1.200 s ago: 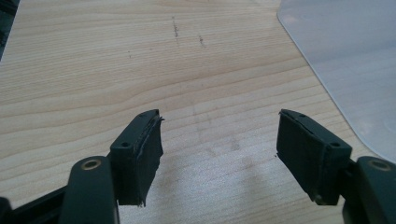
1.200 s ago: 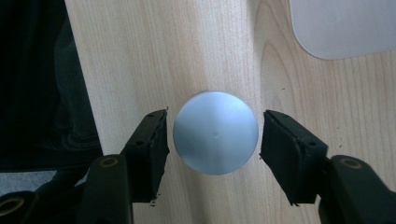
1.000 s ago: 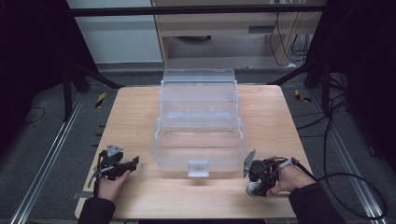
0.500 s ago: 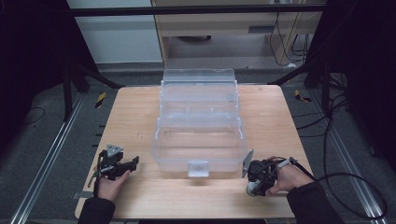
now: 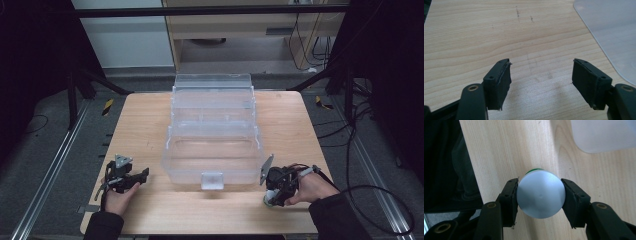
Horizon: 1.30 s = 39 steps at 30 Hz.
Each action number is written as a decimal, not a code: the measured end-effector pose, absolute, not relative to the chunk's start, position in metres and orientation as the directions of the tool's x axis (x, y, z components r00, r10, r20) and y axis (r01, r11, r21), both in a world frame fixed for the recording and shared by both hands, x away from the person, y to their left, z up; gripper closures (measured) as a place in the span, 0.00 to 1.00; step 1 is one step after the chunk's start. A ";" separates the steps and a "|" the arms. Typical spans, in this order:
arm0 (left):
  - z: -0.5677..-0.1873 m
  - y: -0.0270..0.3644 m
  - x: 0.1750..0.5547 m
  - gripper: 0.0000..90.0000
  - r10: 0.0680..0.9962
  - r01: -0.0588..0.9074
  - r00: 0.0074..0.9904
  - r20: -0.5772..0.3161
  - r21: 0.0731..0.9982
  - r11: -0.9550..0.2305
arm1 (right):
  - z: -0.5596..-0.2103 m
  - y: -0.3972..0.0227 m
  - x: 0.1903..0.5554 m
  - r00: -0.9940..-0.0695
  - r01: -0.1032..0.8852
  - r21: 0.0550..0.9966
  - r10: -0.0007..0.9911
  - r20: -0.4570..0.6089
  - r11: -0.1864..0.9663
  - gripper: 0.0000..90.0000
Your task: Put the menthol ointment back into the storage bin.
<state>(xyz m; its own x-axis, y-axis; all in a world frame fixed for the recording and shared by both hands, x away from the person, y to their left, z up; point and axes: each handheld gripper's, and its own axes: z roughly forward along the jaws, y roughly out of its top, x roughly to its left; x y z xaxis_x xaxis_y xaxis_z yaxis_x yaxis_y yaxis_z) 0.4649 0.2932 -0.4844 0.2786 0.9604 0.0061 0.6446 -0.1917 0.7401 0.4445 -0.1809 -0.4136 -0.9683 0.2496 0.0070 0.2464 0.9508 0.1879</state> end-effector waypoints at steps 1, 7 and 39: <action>-0.485 0.293 0.465 0.34 0.960 0.646 0.279 0.007 0.739 -0.193 | -0.412 -0.182 0.445 -0.967 0.250 0.192 0.254 0.003 0.949 0.56; -0.484 0.293 0.465 0.34 0.960 0.645 0.280 0.008 0.739 -0.194 | -0.397 -0.186 0.446 -0.959 0.274 0.224 0.283 -0.008 0.935 0.56; -0.486 0.293 0.466 0.34 0.957 0.650 0.289 0.007 0.733 -0.201 | -0.336 -0.177 0.461 -0.941 0.319 0.282 0.337 -0.018 0.905 0.56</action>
<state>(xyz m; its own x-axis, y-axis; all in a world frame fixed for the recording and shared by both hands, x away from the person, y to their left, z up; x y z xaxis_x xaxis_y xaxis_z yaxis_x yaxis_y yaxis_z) 0.4662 0.2930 -0.4859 0.2887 0.9574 0.0065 0.6504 -0.2011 0.7325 0.4609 -0.1771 -0.3356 -0.9413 0.3370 -0.0179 0.3186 0.9049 0.2822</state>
